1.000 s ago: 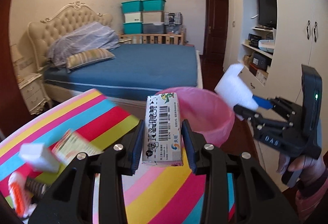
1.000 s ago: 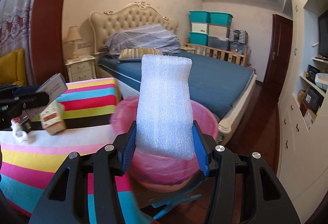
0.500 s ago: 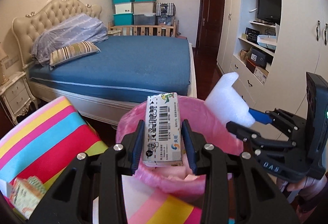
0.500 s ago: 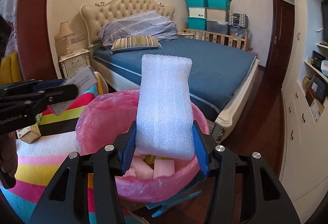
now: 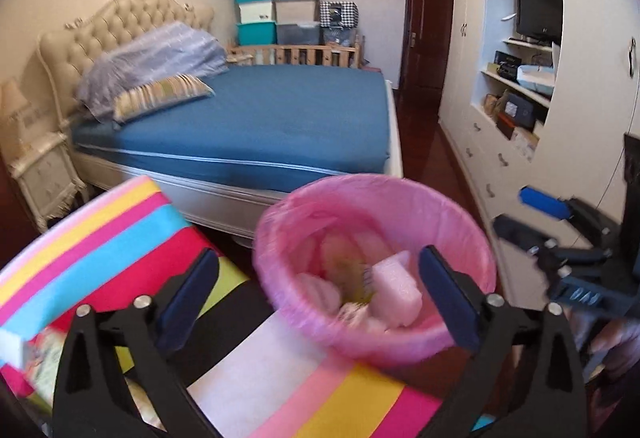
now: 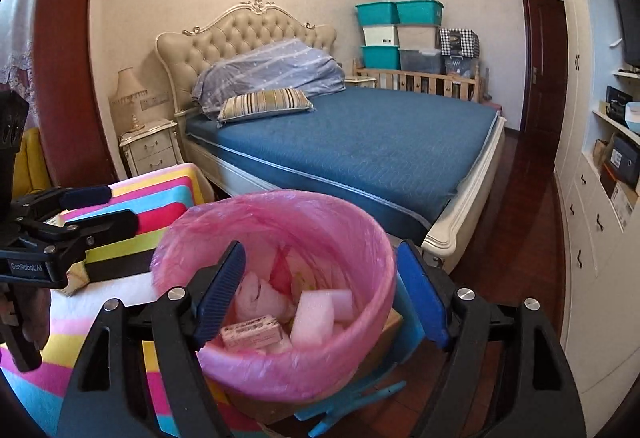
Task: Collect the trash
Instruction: 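Return both tools from the bin to the table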
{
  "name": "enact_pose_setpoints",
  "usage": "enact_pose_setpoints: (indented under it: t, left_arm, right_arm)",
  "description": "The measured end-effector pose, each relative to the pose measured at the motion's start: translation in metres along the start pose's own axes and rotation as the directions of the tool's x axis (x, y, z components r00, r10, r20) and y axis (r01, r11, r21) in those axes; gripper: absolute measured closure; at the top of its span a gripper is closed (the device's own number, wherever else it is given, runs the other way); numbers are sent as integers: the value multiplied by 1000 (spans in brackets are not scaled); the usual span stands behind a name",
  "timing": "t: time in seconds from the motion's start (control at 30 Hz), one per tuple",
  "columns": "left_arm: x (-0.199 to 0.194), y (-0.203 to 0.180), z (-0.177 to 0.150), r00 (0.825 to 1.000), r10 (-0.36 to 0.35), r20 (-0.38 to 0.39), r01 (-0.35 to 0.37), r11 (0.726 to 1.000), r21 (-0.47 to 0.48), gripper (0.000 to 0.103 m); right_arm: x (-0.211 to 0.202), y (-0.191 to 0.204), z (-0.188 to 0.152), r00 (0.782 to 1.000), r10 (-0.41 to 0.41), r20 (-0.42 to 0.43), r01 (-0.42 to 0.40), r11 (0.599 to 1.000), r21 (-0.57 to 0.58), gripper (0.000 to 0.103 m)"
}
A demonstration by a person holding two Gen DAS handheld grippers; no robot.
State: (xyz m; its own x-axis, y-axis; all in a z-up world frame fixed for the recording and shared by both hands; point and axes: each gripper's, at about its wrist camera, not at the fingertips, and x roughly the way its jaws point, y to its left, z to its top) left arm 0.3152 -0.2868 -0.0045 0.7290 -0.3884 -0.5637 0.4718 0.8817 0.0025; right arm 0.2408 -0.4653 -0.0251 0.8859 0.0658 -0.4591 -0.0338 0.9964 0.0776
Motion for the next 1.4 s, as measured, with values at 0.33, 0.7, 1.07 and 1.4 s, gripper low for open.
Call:
enact_pose_setpoints:
  t: [0.33,0.7,1.07,1.4]
  left_arm:
    - [-93,28,-82,989,145,29,-146,988,48,5]
    - [-209,118,-186,918,397,12,-396,917,-41,5]
    - [-276,205,-228,777,627,-59,-628,767,-133,5]
    - [-304,234,-247,722,688,-69,-681,690,-245,5]
  right_arm:
    - [-32,46,-32,997,74,-12,-74,997,34,28]
    - [-19,190,-59,951,269,-151,-289,948,-131,28]
    - [-16,330,-76,883,375,-281,-456,824,-335,29]
    - [-5,406,-73,851,401,-339,-518,747,-417,42]
